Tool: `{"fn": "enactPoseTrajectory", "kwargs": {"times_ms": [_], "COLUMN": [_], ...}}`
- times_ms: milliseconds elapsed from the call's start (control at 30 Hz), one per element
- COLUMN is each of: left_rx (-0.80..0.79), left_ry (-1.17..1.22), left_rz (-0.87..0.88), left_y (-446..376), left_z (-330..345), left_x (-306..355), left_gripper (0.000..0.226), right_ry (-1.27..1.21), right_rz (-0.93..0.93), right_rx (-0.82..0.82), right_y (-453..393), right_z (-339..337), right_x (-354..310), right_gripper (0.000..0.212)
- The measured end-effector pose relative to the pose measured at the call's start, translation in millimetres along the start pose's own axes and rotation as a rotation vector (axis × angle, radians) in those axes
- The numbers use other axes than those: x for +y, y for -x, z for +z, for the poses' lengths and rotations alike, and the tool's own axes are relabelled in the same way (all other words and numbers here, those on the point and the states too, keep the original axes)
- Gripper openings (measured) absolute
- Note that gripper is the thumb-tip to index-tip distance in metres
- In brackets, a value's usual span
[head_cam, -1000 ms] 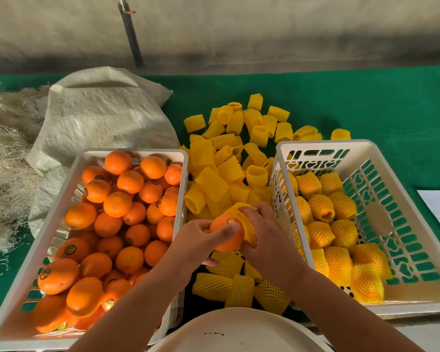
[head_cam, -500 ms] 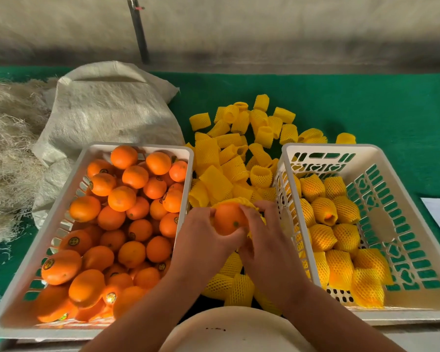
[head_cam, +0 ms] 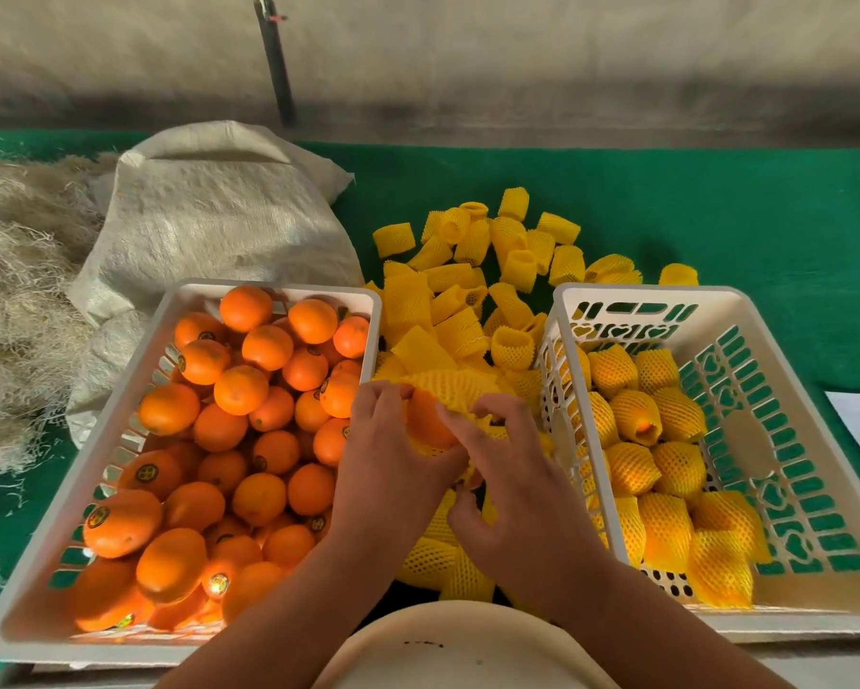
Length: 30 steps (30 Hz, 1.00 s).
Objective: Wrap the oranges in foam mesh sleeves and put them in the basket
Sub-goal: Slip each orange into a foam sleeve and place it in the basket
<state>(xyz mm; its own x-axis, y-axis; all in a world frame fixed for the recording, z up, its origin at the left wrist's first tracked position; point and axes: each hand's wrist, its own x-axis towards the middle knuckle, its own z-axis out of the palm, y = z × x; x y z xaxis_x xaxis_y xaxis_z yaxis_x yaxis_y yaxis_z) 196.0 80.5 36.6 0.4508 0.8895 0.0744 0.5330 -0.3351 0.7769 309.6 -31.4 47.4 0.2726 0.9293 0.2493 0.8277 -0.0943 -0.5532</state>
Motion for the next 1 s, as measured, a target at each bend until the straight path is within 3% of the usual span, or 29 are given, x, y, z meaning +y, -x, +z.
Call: {"fn": "enactPoseTrajectory", "kwargs": {"times_ms": [100,167,300,433,633,1000], "left_rx": [0.020,0.037,0.028,-0.001,0.005,-0.006], "left_ry": [-0.022,-0.036,-0.071,-0.121,-0.137,-0.079], "left_rz": [0.035,0.081,0.183,0.200,0.197,0.175], "left_y": [-2.2,-0.6,3.8,6.4,10.1,22.0], "left_z": [-4.5,-7.3,-7.1,-2.7,0.4,8.6], "left_x": [-10.9,-11.0,-1.4,1.0,-1.1,-0.6], "left_gripper": [0.075,0.080,0.072,0.070,0.080,0.077], "right_ry": [-0.262,-0.352,-0.450,-0.445,-0.443,-0.374], "right_rz": [0.066,0.199,0.339,0.352,0.377,0.476], "right_rx": [0.133,0.207,0.046,0.012,0.106,0.242], "right_y": [7.0,2.7,-13.3,-20.4,-24.0,-24.6], "right_z": [-10.4,-13.0,-10.3,-5.2,4.2,16.5], "right_x": [5.5,9.6,10.0,4.6,3.6,7.9], "right_gripper": [0.058,0.064,0.107,0.120,0.105,0.101]}}
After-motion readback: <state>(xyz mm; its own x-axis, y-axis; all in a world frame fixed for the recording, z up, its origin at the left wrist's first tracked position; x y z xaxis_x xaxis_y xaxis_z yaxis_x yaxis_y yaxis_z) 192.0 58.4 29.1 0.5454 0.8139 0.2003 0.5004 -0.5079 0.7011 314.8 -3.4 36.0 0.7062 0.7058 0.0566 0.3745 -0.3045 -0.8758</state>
